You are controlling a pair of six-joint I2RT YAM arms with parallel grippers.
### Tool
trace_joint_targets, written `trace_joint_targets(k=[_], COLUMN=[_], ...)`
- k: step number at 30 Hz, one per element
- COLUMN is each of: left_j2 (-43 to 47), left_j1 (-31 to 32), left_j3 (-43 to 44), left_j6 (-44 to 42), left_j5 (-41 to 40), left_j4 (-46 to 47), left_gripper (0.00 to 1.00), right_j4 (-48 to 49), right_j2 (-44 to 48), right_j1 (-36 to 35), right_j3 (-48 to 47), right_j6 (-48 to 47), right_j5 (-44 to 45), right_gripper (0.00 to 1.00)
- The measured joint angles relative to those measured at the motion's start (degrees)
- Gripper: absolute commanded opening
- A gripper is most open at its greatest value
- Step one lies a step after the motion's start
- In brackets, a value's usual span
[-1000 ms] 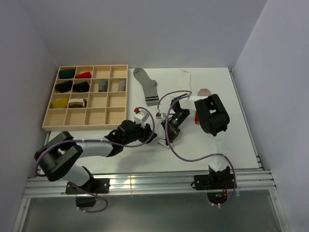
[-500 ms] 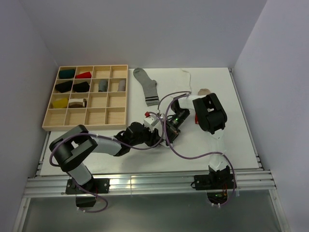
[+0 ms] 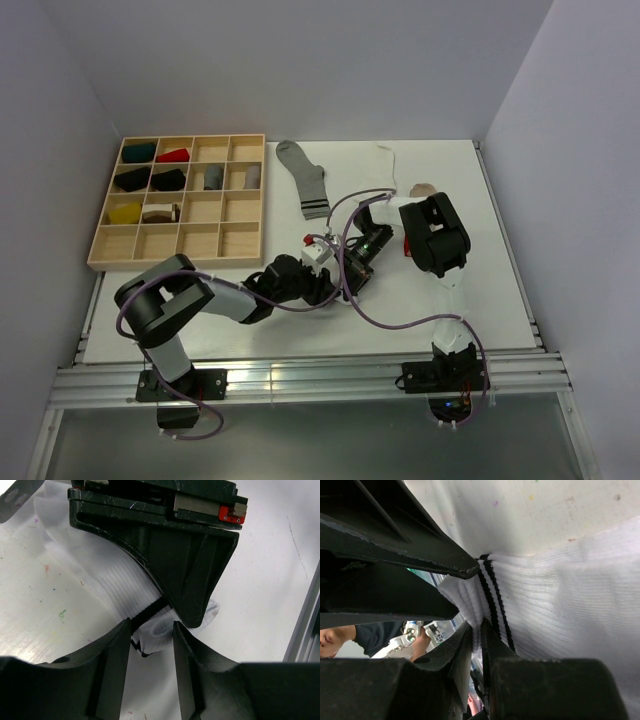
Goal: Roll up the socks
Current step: Roll the sock at the center of the board.
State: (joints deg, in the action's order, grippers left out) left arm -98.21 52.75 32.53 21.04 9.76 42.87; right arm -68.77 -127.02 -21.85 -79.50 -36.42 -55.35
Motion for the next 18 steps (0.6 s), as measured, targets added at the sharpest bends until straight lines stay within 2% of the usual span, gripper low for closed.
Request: trace_joint_targets(k=[6, 7, 10, 15, 17, 18], left_j2=[-1.03, -1.07, -1.42, -2.93, -3.23, -3.41], left_j1=[0.00, 0.00, 0.00, 0.00, -0.02, -0.02], left_j3=[0.00, 0.00, 0.00, -0.02, -0.04, -0.04], left_j6=[1.73, 2.23, 3.32, 5.66, 6.62, 7.21], left_j5=[0.52, 0.55, 0.68, 0.96, 0.94, 0.94], left_j4=[1.05, 1.07, 1.38, 2.47, 2.91, 3.08], left_gripper=[0.34, 0.28, 0.18, 0.09, 0.01, 0.00], right_j4=[0.76, 0.96, 2.05, 3.13, 3.48, 3.72], right_j2=[0.00, 0.00, 0.00, 0.07, 0.33, 0.57], right_j1=[0.00, 0.00, 0.02, 0.02, 0.04, 0.04], right_j3=[0.00, 0.00, 0.07, 0.37, 0.50, 0.66], right_j6=[1.09, 1.46, 2.58, 4.57, 5.38, 5.66], right_j5=[0.57, 0.74, 1.33, 1.86, 2.21, 2.40], right_gripper=[0.16, 0.16, 0.16, 0.17, 0.17, 0.20])
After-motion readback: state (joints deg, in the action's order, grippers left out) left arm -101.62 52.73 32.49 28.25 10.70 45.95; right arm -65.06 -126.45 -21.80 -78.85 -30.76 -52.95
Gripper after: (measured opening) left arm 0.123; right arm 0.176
